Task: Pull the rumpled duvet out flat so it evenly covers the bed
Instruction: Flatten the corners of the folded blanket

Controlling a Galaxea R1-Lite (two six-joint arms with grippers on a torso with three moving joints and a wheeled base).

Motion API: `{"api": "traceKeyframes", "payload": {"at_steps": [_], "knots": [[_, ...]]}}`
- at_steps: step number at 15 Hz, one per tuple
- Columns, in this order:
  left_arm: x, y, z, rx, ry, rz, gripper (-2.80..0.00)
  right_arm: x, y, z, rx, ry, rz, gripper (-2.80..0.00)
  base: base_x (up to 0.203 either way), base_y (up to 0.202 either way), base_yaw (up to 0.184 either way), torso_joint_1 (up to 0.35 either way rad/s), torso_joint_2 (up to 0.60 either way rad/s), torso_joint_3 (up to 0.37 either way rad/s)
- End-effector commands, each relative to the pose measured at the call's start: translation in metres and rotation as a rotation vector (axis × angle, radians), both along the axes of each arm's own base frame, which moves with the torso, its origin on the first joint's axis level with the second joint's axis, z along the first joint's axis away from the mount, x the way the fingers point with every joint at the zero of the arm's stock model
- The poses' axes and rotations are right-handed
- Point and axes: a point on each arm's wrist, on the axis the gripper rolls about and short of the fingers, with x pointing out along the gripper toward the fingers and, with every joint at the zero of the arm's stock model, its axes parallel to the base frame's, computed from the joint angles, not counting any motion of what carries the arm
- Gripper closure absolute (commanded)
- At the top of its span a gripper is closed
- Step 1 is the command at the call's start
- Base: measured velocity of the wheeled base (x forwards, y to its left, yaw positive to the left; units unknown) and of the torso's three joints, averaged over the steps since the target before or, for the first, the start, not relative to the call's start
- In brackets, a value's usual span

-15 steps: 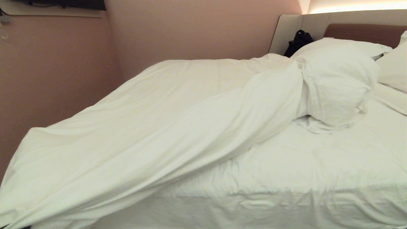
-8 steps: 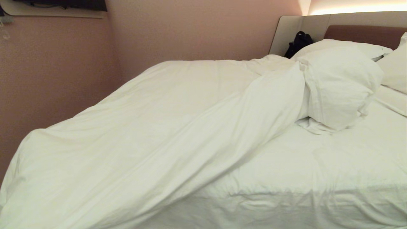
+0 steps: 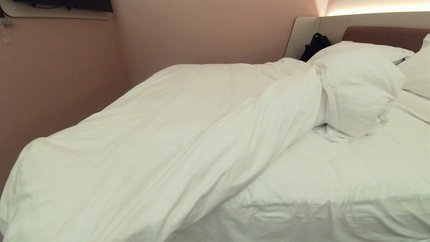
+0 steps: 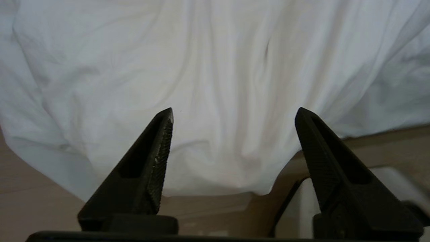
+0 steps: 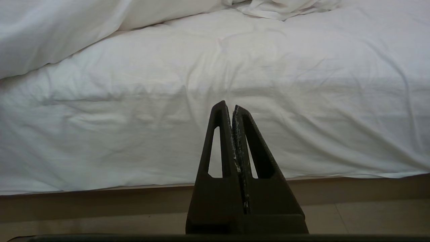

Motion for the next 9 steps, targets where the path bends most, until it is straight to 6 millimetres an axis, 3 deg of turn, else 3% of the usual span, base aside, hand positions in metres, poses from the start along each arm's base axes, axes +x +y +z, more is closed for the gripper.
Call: {"api": "traceKeyframes", "payload": {"at_steps": [1,2,4,9], "knots": [[-0.001,0.001,0.027,-0.110,-0.047,0.060,-2.80,0.000,0.000,0.000,0.000,-0.001,0.000,0.00,0.000,0.000,0.000,0.000,0.00,0.000],[-0.001,0.002,0.054,-0.208,-0.097,0.121,-2.80,0.000,0.000,0.000,0.000,-0.001,0.000,0.00,0.000,0.000,0.000,0.000,0.00,0.000],[0.012,0.001,0.085,-0.381,-0.110,0.270,-2.80,0.000,0.000,0.000,0.000,-0.001,0.000,0.00,0.000,0.000,0.000,0.000,0.00,0.000],[0.102,-0.018,0.102,-0.495,0.051,0.580,-2.80,0.000,0.000,0.000,0.000,-0.001,0.000,0.00,0.000,0.000,0.000,0.000,0.00,0.000]]}}
